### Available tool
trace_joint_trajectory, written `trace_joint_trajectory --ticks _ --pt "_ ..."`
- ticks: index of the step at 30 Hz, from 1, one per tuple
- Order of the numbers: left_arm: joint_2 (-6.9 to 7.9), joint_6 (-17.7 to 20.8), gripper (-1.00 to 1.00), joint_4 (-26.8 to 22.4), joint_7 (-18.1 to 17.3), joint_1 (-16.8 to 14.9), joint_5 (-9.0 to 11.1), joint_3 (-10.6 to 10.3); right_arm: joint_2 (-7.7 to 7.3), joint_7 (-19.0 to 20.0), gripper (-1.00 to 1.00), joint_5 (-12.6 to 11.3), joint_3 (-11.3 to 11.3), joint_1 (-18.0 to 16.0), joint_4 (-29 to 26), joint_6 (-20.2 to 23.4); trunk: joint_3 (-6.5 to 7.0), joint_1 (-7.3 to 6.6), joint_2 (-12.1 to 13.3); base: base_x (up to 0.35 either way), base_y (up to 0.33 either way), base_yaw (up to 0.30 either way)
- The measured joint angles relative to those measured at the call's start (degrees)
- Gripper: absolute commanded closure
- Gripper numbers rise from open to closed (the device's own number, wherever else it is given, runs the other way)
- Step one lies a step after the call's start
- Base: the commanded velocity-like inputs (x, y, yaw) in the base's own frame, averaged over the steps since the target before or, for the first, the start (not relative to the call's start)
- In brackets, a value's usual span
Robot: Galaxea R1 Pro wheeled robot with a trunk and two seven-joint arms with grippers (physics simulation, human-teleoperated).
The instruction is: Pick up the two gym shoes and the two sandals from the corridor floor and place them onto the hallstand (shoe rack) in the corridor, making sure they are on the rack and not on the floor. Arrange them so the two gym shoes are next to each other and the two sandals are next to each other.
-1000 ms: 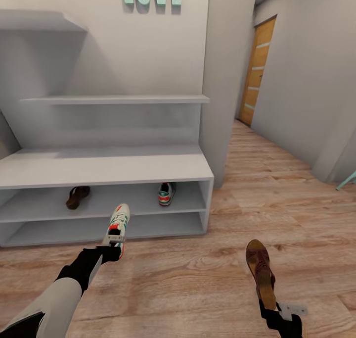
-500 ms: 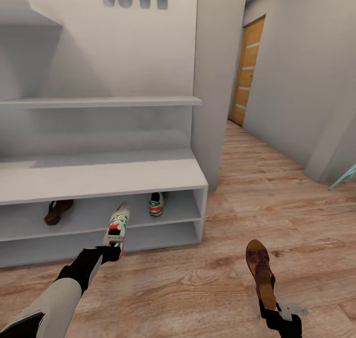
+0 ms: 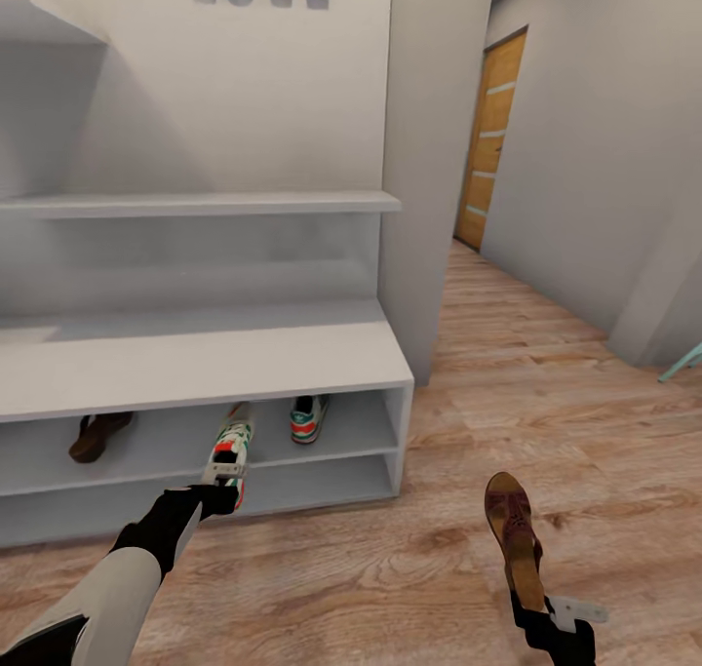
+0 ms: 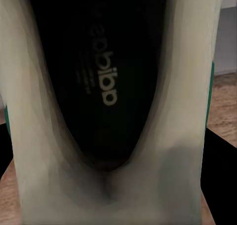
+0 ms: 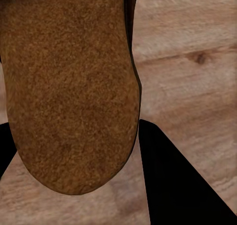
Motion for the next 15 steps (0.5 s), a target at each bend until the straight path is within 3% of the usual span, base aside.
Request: trace_joint_trajectory --ticks 10,15 --pt "-0.01 0.0 1.00 0.0 0.0 0.0 0.0 0.0 0.04 0.0 1.00 0.0 0.0 0.0 0.0 0.0 0.00 -0.02 0.0 0.267 0.000 0.000" --pt "-0.01 0.1 1.00 0.0 0.0 0.0 0.0 0.0 0.04 0.0 1.00 0.0 0.0 0.0 0.0 0.0 0.00 0.00 0.0 0.100 0.000 -0.044"
